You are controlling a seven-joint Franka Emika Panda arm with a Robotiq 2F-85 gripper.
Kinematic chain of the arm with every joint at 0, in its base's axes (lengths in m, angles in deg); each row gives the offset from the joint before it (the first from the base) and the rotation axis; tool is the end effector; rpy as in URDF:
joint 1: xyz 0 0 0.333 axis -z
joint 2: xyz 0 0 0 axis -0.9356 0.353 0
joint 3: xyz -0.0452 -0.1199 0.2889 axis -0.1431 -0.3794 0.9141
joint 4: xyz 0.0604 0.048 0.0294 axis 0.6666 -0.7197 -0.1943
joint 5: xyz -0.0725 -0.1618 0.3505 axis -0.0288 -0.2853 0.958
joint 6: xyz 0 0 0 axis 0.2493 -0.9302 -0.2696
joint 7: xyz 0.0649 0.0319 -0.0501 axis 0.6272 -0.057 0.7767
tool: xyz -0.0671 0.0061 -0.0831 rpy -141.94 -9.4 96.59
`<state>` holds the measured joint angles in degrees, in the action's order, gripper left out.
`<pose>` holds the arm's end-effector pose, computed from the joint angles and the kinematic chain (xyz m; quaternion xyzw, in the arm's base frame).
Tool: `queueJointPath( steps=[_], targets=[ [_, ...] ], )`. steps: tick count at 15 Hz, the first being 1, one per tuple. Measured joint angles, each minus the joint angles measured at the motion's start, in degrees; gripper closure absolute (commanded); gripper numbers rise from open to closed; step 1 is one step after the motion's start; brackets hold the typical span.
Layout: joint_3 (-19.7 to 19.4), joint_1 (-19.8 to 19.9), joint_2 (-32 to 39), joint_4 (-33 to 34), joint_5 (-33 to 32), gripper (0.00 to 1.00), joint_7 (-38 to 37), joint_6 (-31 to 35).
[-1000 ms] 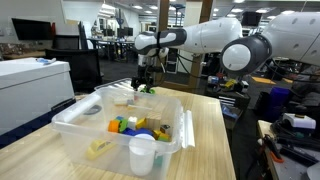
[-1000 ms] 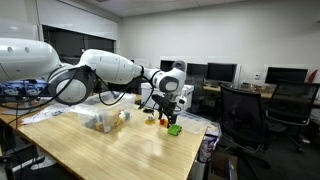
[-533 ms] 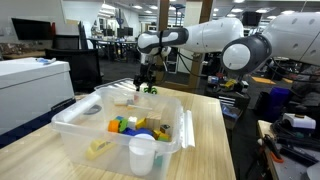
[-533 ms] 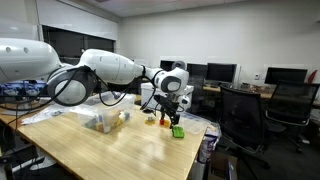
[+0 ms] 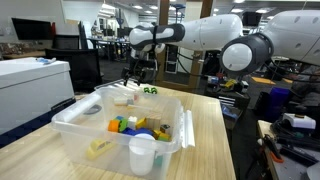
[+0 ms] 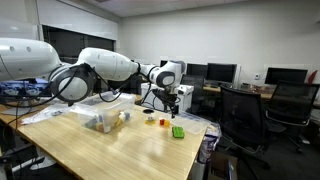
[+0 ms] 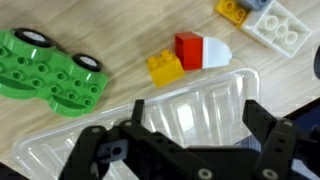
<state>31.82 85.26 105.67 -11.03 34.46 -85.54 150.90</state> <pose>0.7928 -0.2030 0.2063 -0.9736 0.2016 -0.0693 0.0814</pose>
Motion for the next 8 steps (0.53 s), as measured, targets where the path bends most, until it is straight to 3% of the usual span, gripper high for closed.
queueJointPath(
  steps=[8],
  targets=[
    [-5.43, 2.37, 0.12, -0.19, -0.05, 0.0, -17.45, 1.15]
  ],
)
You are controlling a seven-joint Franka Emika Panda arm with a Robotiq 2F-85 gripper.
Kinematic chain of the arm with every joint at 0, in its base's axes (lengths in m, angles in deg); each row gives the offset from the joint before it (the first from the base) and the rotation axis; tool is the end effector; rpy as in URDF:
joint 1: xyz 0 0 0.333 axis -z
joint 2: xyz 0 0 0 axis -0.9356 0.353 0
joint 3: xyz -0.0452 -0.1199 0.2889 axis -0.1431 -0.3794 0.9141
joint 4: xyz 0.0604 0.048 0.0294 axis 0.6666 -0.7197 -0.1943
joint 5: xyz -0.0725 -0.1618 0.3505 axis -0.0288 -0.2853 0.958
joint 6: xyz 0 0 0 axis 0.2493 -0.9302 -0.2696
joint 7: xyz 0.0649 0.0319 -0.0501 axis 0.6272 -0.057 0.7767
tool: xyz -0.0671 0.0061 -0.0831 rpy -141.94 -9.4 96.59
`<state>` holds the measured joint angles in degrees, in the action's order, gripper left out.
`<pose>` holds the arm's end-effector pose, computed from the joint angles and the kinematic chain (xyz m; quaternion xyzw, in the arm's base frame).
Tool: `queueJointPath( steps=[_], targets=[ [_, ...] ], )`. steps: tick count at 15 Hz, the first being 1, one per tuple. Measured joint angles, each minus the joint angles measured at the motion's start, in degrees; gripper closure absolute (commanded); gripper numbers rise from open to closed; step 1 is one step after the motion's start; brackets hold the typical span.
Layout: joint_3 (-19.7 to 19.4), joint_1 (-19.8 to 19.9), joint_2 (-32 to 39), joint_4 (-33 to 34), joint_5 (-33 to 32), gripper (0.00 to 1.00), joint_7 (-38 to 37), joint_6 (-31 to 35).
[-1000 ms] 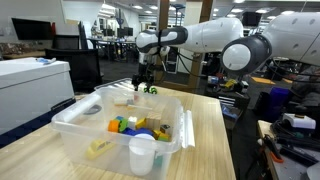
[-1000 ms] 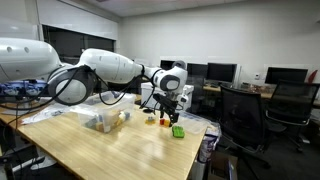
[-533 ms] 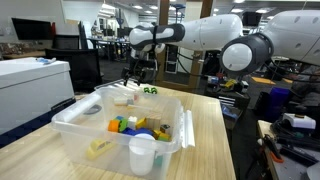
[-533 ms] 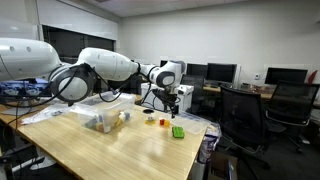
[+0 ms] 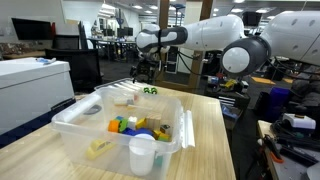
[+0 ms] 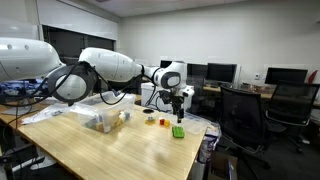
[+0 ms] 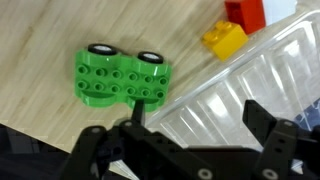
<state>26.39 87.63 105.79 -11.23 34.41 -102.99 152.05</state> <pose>0.7778 -0.2583 0.2038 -0.9251 0.3710 -0.0685 0.0424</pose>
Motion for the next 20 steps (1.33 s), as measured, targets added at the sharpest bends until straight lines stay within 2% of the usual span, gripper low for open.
queueJointPath(
  steps=[7, 12, 20],
  targets=[
    [-2.45, 1.25, 0.13, -1.06, 0.0, 0.0, -16.33, -2.38],
    [-2.48, 1.76, -0.36, -1.03, 0.0, 0.0, -21.78, -3.01],
    [-3.2, 4.3, 0.62, -1.29, 0.0, 0.0, -29.33, -10.04]
  ],
)
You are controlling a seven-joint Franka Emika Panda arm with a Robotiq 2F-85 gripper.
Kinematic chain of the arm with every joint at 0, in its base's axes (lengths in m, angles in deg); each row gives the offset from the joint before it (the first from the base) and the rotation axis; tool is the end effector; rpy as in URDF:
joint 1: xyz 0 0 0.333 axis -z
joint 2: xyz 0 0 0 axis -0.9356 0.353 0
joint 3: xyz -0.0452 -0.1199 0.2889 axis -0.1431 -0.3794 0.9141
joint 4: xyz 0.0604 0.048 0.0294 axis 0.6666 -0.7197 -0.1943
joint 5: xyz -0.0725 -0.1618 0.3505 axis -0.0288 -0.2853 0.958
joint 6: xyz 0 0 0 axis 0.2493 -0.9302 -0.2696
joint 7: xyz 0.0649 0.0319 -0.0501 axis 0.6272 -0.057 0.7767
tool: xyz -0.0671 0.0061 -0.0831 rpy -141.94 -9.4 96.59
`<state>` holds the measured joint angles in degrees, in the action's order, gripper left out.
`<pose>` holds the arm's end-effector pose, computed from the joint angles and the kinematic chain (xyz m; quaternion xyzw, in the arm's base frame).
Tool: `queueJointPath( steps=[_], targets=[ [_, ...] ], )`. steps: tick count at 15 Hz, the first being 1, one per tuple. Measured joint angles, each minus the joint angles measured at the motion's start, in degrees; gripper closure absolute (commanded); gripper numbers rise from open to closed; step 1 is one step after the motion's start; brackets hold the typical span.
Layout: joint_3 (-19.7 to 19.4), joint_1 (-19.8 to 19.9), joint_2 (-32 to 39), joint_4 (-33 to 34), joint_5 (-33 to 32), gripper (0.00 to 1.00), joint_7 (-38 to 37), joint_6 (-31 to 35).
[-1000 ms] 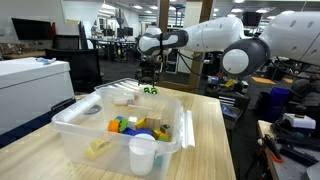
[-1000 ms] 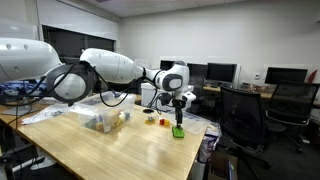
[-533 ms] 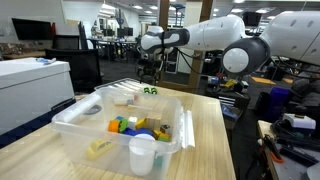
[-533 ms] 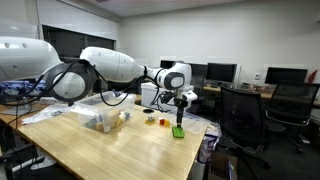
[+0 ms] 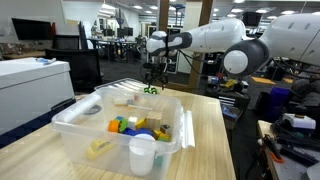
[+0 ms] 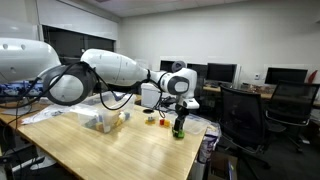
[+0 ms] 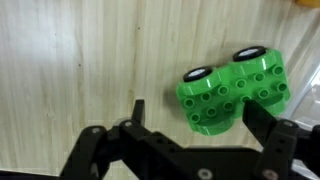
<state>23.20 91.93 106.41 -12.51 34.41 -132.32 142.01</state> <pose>0.7306 -0.3197 0.1686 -0.7790 0.6260 0.0354 0.0042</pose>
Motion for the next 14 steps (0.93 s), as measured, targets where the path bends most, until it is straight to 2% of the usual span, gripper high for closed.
queueJointPath(
  steps=[4, 6, 14],
  targets=[
    [0.6, -0.05, 0.1, 0.21, 0.0, 0.0, 2.72, -0.4],
    [1.03, 0.85, -1.48, 0.58, 0.0, 0.0, 13.98, -1.91],
    [0.19, 2.88, -7.68, 0.68, -4.13, 0.0, 40.67, -15.42]
  ],
)
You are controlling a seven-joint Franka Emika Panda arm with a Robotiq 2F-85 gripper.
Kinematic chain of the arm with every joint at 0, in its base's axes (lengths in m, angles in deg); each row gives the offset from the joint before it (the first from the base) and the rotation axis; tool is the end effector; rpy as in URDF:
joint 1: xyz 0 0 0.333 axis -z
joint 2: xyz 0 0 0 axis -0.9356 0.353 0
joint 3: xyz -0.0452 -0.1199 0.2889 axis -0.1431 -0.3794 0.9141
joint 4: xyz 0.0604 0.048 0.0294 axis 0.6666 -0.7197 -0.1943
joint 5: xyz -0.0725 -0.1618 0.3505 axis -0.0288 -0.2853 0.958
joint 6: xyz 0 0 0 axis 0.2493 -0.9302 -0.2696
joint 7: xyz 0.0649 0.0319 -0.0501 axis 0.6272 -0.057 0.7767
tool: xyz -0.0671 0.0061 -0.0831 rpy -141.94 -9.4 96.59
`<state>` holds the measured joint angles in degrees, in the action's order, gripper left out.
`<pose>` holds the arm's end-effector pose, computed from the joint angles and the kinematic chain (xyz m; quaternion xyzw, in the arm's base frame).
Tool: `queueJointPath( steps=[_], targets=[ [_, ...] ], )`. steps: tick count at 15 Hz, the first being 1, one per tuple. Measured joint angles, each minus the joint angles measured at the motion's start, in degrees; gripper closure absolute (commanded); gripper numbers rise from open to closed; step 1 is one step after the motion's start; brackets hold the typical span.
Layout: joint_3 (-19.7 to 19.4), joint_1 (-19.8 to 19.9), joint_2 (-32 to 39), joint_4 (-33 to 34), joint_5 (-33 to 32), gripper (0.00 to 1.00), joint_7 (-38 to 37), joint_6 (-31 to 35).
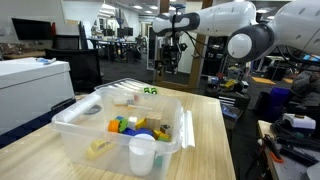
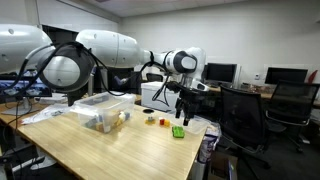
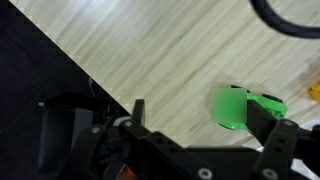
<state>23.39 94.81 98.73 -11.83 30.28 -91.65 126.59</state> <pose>0.6981 -0.3543 0.2604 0.9373 -0.3347 -0.0966 0.0062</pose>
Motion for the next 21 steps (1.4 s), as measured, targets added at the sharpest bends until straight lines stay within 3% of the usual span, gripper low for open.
queueJointPath(
  steps=[4, 8, 14, 17, 21],
  targets=[
    [-0.53, -2.0, -0.08, -0.18, -3.91, 0.0, 11.07, -2.59],
    [-1.76, -10.31, 1.13, -0.61, -9.41, 0.0, 21.71, -3.61],
    [-5.48, -11.08, 1.66, -0.6, -17.07, 0.0, 37.4, -3.0],
    [-6.86, -11.66, 3.33, -0.61, -20.51, 0.0, 44.9, 3.1],
    [-6.19, -12.27, 6.81, -0.6, -20.48, 0.0, 46.42, 15.86]
  ],
)
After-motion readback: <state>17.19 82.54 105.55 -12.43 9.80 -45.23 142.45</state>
